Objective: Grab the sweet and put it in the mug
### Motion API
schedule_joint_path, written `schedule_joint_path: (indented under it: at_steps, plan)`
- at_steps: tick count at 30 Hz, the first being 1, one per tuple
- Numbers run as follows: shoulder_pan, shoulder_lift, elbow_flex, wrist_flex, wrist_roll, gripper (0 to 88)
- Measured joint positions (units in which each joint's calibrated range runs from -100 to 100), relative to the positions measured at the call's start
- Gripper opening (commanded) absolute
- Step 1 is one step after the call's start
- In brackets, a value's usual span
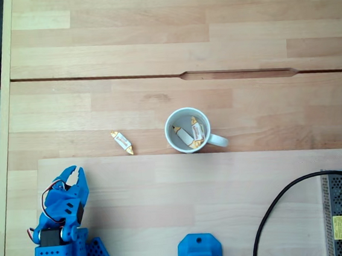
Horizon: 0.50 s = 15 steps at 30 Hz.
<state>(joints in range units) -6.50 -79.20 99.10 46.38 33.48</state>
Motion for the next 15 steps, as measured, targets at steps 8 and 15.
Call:
schedule_joint_path:
  at_steps: [8,15]
  plan:
    - [0.0,0.0,-0.1,0.5,-0.6,3.2]
    - [6.4,0.0,-1.3,0.7,-2.9,3.2]
